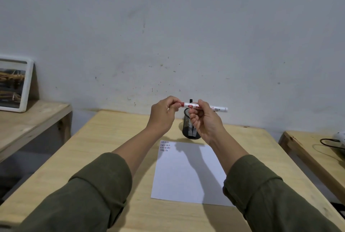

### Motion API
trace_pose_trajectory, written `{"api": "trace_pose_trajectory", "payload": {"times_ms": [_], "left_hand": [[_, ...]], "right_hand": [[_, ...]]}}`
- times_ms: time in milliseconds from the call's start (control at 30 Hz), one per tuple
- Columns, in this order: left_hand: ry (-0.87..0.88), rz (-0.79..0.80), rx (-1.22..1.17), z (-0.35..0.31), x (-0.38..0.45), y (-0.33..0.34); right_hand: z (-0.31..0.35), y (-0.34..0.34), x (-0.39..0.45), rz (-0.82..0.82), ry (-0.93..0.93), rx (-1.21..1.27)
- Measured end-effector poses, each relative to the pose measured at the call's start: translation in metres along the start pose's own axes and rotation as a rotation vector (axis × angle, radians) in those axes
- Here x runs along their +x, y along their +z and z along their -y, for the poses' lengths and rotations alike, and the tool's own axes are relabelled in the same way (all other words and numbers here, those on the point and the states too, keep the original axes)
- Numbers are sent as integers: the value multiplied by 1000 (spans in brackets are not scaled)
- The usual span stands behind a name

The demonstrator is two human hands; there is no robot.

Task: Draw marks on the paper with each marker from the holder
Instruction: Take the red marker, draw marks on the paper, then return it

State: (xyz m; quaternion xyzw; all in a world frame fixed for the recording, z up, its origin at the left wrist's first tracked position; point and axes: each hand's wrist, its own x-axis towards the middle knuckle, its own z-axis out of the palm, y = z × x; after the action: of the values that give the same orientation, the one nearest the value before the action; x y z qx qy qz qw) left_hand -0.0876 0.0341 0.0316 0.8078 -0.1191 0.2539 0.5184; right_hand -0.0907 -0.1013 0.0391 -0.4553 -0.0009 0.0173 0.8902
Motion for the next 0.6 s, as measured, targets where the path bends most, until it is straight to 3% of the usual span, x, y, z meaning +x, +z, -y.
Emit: {"api": "trace_pose_trajectory", "payload": {"times_ms": [100, 233, 367, 600], "left_hand": [[-34, 19, 30, 8, -1, -1], [-208, 189, 20, 30, -4, -5], [-394, 104, -98, 58, -8, -22], [-391, 218, 93, 89, -51, -16]], "right_hand": [[-4, -4, -1, 30, -35, -91], [-10, -13, -3, 100, -51, -239], [-13, -21, -4, 25, -16, -239], [-63, -32, -6, -22, 58, -328]]}}
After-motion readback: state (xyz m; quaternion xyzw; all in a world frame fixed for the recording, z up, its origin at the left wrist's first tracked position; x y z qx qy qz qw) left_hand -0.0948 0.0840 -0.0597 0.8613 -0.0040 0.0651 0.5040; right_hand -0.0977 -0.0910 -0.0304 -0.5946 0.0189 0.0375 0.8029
